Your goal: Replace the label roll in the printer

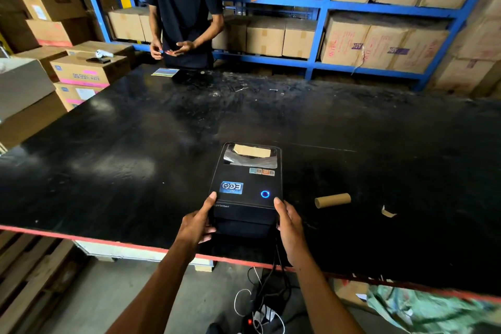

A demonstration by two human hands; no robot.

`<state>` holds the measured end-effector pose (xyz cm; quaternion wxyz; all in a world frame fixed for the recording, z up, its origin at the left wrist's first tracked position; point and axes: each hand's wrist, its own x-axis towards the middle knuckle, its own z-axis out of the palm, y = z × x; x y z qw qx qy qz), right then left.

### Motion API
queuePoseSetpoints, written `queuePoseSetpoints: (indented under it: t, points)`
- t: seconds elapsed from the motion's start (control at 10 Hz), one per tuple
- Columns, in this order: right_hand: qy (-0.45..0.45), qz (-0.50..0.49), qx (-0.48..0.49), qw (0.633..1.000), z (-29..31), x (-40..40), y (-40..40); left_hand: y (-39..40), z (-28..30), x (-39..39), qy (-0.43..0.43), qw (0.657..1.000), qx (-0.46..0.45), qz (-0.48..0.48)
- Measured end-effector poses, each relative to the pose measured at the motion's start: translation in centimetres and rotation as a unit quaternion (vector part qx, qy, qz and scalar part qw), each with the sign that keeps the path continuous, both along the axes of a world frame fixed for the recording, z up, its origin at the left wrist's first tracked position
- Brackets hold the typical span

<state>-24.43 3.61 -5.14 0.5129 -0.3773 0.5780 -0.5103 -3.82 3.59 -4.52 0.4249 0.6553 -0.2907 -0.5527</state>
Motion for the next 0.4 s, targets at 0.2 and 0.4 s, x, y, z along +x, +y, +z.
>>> queuePoseSetpoints:
  t: [0.2,0.4]
  points:
    - [0.018,0.028,-0.016,0.999,0.4,0.0,0.5,0.5,0.4,0.2,0.001,1.000,0.014,-0.006]
    - [0.060,0.024,-0.017,0.998,0.4,-0.2,1.2,1.2,0.4,0.4,-0.013,0.999,0.011,0.032]
